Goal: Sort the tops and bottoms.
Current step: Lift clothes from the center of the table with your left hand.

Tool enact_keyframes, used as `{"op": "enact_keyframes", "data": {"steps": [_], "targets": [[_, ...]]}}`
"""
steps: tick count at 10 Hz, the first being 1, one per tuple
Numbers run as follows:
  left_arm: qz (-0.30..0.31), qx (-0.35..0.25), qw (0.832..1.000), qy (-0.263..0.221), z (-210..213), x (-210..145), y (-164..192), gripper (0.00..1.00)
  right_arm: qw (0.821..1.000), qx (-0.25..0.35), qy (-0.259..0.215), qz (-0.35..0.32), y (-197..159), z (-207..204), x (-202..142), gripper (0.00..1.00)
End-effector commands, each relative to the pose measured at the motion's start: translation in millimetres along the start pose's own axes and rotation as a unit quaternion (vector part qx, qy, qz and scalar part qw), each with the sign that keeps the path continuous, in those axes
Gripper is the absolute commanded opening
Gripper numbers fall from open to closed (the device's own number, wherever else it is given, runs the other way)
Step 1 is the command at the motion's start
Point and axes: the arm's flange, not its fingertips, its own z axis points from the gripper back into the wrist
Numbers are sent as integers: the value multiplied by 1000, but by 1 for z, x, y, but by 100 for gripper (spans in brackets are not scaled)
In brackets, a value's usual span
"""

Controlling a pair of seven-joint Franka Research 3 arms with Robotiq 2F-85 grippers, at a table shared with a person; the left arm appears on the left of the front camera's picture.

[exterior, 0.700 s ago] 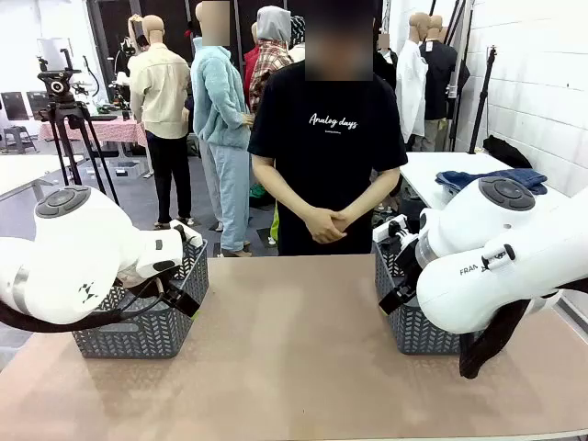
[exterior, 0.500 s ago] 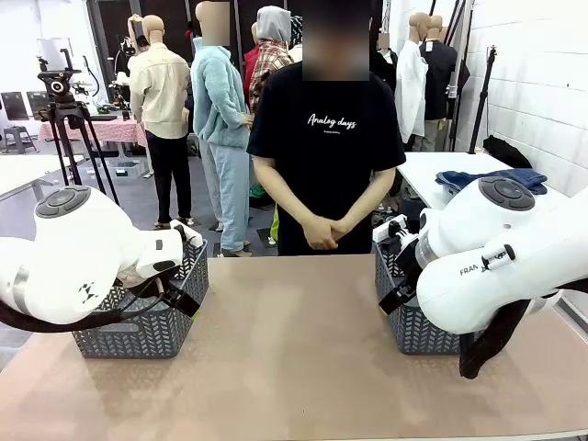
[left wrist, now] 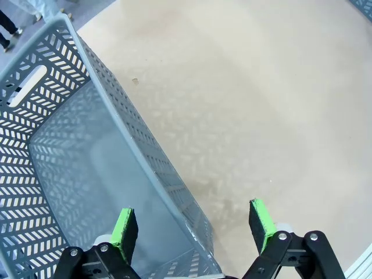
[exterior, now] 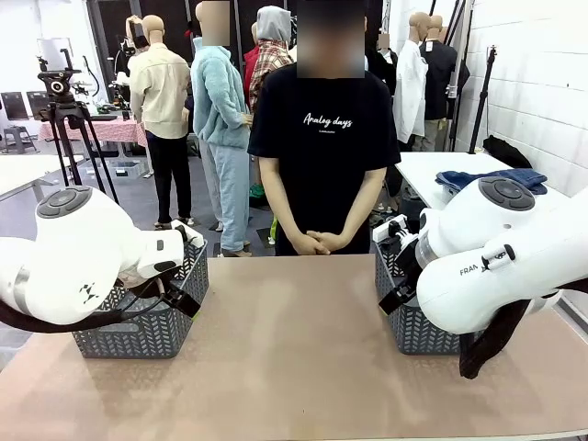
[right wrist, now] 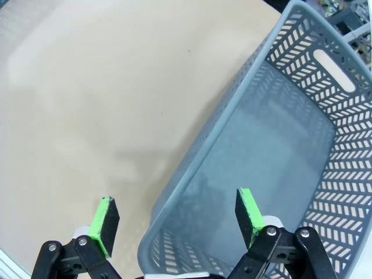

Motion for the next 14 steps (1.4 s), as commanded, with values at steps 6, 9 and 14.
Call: {"op": "enact_keyframes", "data": {"steps": [6, 9, 14], "targets": [[3, 0, 1000, 0, 0, -1, 2, 100, 1000, 0, 0, 0, 0, 0, 0, 100], [3, 0, 1000, 0, 0, -1, 2, 100, 1000, 0, 0, 0, 0, 0, 0, 100], [3, 0, 1000, 0, 0, -1, 2, 100, 1000, 0, 0, 0, 0, 0, 0, 100]]}}
